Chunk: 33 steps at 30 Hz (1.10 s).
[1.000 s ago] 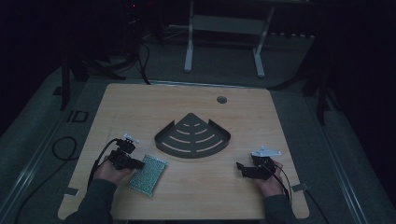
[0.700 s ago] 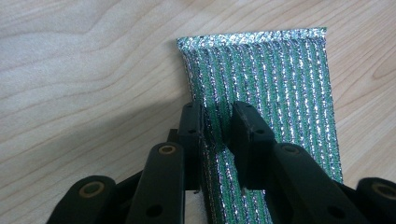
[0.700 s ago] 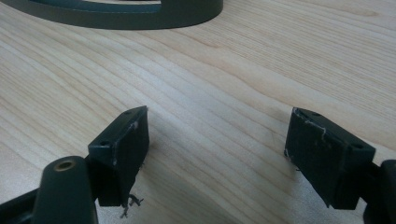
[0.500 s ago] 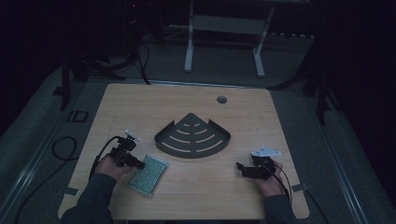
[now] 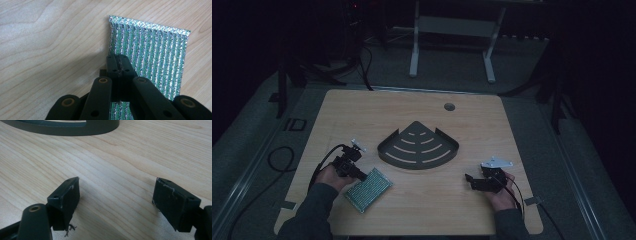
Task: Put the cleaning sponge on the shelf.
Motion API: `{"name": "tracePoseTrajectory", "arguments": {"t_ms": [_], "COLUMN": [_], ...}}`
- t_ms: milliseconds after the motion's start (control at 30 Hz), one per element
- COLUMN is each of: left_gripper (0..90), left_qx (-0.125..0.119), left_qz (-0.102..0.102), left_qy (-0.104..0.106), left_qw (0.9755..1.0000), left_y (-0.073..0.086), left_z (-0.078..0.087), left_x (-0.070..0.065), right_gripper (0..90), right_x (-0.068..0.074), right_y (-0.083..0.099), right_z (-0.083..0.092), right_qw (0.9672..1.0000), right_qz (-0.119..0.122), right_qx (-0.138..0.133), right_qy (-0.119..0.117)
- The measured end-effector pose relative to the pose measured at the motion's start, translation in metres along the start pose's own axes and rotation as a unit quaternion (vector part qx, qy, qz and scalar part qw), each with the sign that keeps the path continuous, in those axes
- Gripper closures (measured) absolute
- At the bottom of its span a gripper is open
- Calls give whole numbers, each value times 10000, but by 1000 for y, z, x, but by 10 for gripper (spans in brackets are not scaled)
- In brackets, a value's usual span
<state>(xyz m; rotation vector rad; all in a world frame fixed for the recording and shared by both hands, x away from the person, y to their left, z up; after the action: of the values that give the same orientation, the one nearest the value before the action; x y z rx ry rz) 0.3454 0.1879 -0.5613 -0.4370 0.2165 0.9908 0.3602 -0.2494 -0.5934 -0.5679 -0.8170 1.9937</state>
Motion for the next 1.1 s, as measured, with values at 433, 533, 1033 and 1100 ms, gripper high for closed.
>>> {"name": "tracePoseTrajectory", "arguments": {"t_ms": [433, 533, 1033, 1100], "left_gripper": [900, 900, 900, 900], "left_qx": [-52, -89, -302, -307], "left_qz": [-236, -254, -291, -316], "left_qy": [-15, -36, -23, -17], "left_qw": [9997, 9996, 9991, 9990], "left_y": [-6, -7, -15, -16], "left_z": [19, 25, 47, 48], "left_x": [-10, -10, -9, -10], "right_gripper": [210, 210, 210, 210], "right_x": [0, 0, 0, 0], "right_y": [0, 0, 0, 0], "right_z": [0, 0, 0, 0], "right_qw": [10000, 10000, 10000, 10000], "right_qz": [5, 4, 4, 4], "right_qx": [-1, -2, -2, -3], "right_qy": [1, 1, 0, 1]}}
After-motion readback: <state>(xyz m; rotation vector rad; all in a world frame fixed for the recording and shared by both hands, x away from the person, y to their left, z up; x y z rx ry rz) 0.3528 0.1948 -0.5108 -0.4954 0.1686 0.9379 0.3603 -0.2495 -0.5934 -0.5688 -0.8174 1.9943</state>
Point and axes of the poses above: each handheld gripper's, and its own axes: z roughly backward along the jaws, y roughly out of its underside, x roughly to its left, the point moved 5 cm from there along -z, roughly forward along the jaws, and after that the axes turned 6 degrees about y, right-handed, at the moved point
